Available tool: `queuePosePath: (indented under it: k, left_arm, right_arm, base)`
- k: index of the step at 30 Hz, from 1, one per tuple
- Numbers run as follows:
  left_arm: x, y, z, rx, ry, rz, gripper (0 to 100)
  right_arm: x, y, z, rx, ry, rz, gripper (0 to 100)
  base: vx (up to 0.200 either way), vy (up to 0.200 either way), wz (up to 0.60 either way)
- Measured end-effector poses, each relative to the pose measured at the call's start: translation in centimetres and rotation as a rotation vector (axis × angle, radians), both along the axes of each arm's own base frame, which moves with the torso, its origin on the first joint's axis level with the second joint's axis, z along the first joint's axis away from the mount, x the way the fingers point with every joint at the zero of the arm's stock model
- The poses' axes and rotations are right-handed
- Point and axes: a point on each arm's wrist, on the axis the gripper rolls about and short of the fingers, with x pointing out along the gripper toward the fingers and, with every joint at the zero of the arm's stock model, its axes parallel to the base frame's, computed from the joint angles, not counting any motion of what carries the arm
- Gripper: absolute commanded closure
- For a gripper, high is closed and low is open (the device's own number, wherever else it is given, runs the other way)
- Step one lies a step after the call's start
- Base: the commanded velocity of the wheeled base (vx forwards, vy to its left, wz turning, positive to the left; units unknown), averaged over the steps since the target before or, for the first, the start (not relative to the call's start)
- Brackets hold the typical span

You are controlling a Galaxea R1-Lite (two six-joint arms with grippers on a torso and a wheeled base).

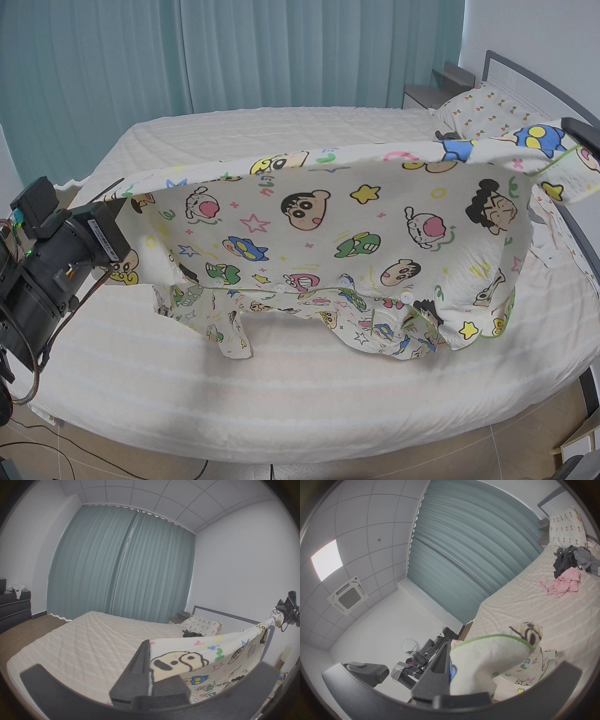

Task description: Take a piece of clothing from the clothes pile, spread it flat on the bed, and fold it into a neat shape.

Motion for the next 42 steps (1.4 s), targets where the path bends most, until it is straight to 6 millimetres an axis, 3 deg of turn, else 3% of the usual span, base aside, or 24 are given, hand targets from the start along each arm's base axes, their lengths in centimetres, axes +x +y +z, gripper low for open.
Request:
queuePosePath:
  k: [10, 20, 31, 42]
  left_arm:
    - [-1.5, 0.5, 0.5, -0.017, -0.031, -0.019, 100]
    - [-2.5, 1.1, 0.2, 0.013, 0.016, -0.019, 100]
    - [-3.0, 1.5, -1.7, 0.059, 0.191, -0.023, 100]
    - [1.8, -0.1, -1.4, 0.059, 0.241, 0.027, 100]
  right_arm:
    - [-3.4, -0.9, 0.9, 0.009, -0.105, 0.011, 100]
    - [-3.2, -1.1, 1.2, 0.009, -0.114, -0.018, 100]
    - [1.6, -0.8, -1.8, -0.077, -0.003, -0.085, 100]
    - [6.2, -0.8, -5.9, -0.181, 0.092, -0.129, 100]
  base:
    - [-0.180, 0.000, 0.00]
    - [0.000, 0.000, 0.00]
    - [0.000, 0.000, 0.00]
    - [0.164, 0.000, 0.00]
